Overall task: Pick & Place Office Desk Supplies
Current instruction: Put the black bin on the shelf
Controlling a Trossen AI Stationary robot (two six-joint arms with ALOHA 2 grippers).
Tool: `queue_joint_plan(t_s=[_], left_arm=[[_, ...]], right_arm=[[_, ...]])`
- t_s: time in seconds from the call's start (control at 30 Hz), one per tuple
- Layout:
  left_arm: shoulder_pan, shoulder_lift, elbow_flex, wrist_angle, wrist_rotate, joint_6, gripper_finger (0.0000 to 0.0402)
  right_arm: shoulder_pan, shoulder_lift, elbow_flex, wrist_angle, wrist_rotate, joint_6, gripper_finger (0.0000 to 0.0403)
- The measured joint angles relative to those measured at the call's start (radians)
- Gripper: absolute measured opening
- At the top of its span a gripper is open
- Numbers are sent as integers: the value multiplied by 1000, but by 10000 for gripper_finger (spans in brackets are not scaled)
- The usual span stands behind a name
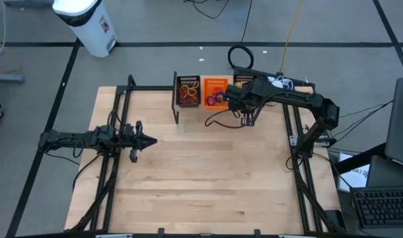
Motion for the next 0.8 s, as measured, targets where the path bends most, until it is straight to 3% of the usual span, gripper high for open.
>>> queue_joint_plan(t_s=[0.33,0.8], left_arm=[[0,0,0,0,0,8,26],[1,0,0,0,0,6,26]], right_arm=[[8,3,31,-30,-43,-8,33],[15,4,40,-34,20,1,191]])
